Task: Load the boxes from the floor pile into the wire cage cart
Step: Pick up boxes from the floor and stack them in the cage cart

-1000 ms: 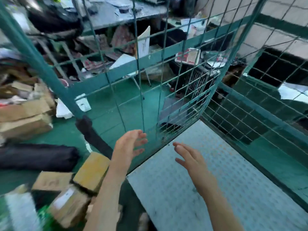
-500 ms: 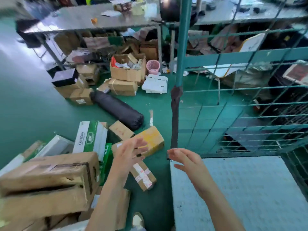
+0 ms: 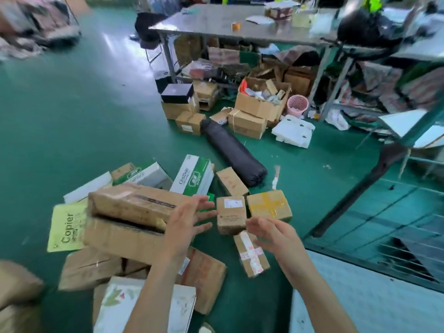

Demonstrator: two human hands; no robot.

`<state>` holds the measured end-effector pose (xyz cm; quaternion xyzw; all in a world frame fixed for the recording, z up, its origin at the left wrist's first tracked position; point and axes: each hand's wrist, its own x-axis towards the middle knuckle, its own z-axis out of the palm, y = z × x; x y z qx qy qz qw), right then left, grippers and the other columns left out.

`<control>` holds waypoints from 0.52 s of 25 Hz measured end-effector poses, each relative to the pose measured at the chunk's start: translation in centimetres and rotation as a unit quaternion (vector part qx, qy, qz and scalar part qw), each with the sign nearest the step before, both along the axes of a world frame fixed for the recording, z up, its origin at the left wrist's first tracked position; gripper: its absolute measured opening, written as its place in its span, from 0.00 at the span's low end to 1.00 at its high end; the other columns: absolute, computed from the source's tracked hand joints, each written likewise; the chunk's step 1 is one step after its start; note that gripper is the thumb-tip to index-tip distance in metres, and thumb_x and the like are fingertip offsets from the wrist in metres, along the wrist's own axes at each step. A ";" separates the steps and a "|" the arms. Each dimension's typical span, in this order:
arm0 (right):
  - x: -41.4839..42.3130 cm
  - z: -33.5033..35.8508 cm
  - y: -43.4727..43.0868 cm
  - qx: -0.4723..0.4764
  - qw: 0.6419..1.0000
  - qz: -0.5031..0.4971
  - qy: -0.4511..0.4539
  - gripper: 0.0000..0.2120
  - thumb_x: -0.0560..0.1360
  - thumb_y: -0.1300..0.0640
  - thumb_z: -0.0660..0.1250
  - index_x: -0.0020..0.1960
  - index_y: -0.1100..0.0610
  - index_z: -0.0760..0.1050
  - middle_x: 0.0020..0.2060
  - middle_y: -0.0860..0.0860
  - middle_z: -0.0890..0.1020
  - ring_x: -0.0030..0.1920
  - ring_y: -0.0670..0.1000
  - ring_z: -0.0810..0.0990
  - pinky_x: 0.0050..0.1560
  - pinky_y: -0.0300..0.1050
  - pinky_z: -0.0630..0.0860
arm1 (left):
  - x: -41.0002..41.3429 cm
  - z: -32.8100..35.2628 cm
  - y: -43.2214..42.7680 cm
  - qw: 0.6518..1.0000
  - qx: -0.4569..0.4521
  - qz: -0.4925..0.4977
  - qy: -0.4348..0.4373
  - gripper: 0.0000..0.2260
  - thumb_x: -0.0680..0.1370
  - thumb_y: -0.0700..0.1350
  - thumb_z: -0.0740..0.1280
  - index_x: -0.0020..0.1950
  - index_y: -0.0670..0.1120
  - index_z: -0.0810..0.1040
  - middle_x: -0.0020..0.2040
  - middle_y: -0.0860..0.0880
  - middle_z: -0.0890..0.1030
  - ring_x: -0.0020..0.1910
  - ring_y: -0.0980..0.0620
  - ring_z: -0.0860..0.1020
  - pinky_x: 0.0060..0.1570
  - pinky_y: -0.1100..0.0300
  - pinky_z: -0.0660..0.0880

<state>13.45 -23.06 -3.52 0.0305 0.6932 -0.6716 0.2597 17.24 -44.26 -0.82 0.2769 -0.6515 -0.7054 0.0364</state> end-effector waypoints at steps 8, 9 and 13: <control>3.4 -4.4 -12.3 0.067 0.991 0.101 -0.055 0.11 0.83 0.55 0.63 0.55 0.55 0.84 0.51 0.47 0.87 0.55 0.47 0.85 0.56 0.47 0.81 | 8.4 -5.3 -14.1 0.987 0.080 0.130 -0.048 0.17 0.85 0.51 0.58 0.56 0.42 0.81 0.51 0.42 0.86 0.51 0.44 0.85 0.53 0.48 0.80; 3.5 -5.1 -13.3 0.075 0.989 0.113 -0.062 0.11 0.83 0.55 0.63 0.55 0.55 0.84 0.51 0.47 0.87 0.55 0.47 0.85 0.57 0.48 0.81 | 9.1 -6.6 -14.8 0.983 0.086 0.149 -0.064 0.17 0.85 0.51 0.58 0.56 0.42 0.81 0.50 0.42 0.86 0.49 0.45 0.85 0.51 0.49 0.80; 2.6 -11.5 -18.8 0.142 0.970 0.180 -0.084 0.10 0.83 0.56 0.63 0.54 0.54 0.83 0.48 0.46 0.88 0.54 0.47 0.85 0.60 0.53 0.80 | 9.9 -14.8 -16.7 0.973 0.065 0.165 -0.151 0.16 0.86 0.53 0.58 0.54 0.45 0.81 0.50 0.45 0.86 0.47 0.50 0.85 0.49 0.52 0.80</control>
